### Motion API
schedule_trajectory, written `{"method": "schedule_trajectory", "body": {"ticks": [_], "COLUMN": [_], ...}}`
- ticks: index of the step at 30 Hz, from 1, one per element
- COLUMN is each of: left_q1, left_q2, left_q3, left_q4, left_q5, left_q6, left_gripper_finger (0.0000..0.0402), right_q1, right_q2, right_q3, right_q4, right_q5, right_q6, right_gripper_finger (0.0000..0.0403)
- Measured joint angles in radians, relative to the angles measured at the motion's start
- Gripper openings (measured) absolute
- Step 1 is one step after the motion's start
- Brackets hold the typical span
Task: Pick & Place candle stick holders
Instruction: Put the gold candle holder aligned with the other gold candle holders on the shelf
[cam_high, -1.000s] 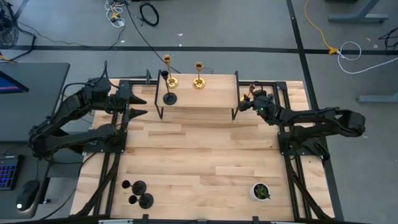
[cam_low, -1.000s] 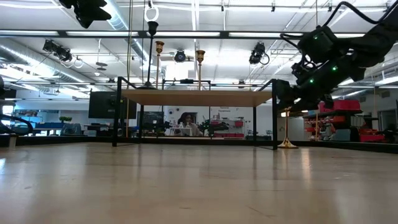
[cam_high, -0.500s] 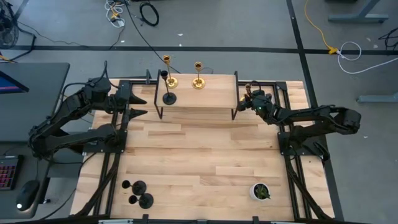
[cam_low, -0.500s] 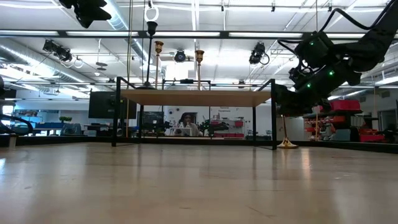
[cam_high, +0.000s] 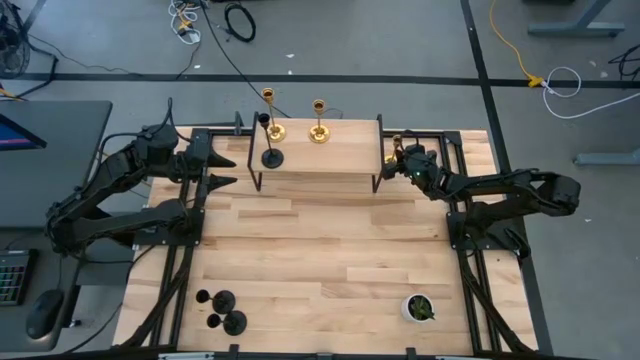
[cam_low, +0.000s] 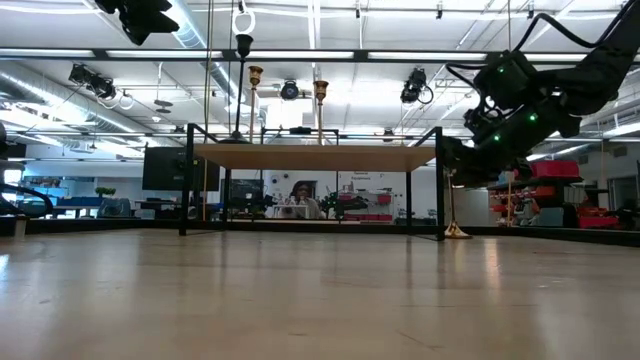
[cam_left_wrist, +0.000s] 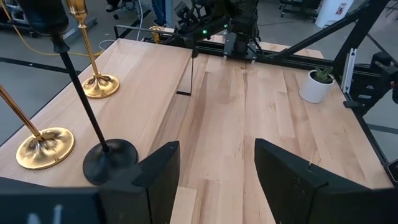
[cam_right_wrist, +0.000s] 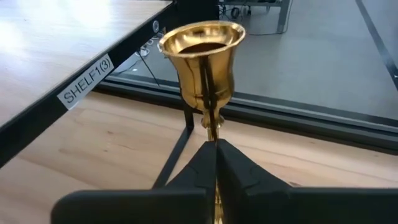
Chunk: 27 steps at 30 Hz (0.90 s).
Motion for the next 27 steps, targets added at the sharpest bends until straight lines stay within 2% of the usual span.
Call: {"method": "schedule_trajectory", "body": {"ticks": [11, 21, 27], "left_q1": [0.000, 0.000, 0.000], "left_q2": [0.000, 0.000, 0.000], "left_q3": [0.000, 0.000, 0.000], "left_q4": [-0.001, 0.000, 0.000], "left_q5": [0.000, 0.000, 0.000], "left_q6": [-0.007, -0.007, -0.007], "left_gripper_finger": [0.0208, 0.0208, 0.0208], "right_q1": [0.000, 0.000, 0.000], "right_q2": [0.000, 0.000, 0.000], "right_q3": [0.000, 0.000, 0.000], "right_q4": [-0.047, -0.038, 0.043], "right_q5": [-0.062, -0.068, -0.048], "right_q6": [-0.004, -0.005, -0.030], "right_gripper_finger": [0.0015, 0.0096, 0.0138]}}
